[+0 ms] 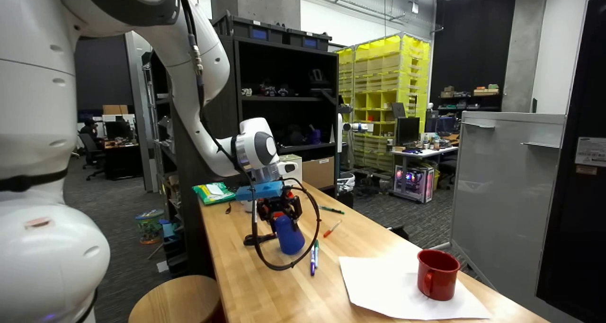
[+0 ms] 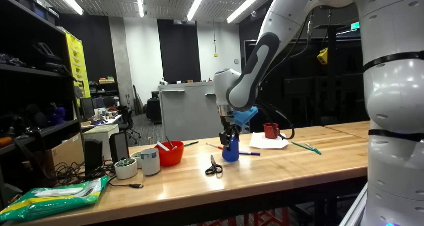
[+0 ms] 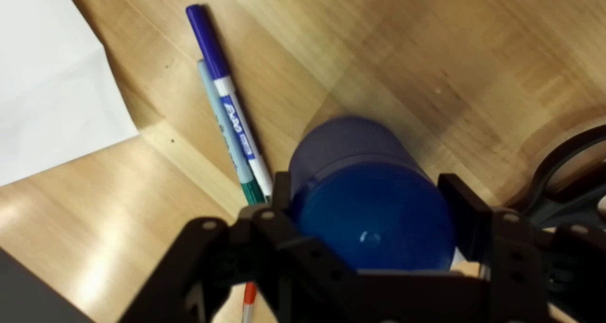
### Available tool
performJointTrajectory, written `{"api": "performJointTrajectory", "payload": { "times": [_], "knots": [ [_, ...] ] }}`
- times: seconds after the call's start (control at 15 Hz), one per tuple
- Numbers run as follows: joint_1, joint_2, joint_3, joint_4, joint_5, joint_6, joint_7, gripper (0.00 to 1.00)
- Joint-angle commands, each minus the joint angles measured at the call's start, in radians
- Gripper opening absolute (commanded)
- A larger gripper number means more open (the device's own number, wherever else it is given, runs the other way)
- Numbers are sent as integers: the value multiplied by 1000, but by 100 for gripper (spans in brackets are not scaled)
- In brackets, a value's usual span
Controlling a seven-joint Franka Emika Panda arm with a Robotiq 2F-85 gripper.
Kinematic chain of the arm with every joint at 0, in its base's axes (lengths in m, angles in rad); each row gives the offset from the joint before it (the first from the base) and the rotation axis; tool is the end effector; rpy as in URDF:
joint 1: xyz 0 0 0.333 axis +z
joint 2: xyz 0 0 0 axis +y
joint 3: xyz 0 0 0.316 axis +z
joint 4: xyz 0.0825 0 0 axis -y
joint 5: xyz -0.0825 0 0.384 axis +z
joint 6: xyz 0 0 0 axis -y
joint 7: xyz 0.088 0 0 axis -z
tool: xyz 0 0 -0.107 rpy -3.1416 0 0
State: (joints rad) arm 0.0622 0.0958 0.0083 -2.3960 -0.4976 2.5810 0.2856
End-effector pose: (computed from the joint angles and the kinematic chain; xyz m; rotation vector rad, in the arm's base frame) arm 0.5040 0.0441 0.2838 2.8606 0.2829 0.1957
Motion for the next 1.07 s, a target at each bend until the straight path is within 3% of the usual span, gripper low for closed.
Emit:
{"api": "performJointTrajectory", "payload": {
  "times": [0.0, 0.2, 0.47, 1.0],
  "knots": [
    [29, -46, -31, -47, -282, 89, 219, 50],
    [33, -26, -50, -51, -554, 144, 464, 50],
    [27, -3, -49, -69, -772, 195, 689, 50],
    [7, 43, -53, -87, -1020, 266, 958, 50]
  ]
}}
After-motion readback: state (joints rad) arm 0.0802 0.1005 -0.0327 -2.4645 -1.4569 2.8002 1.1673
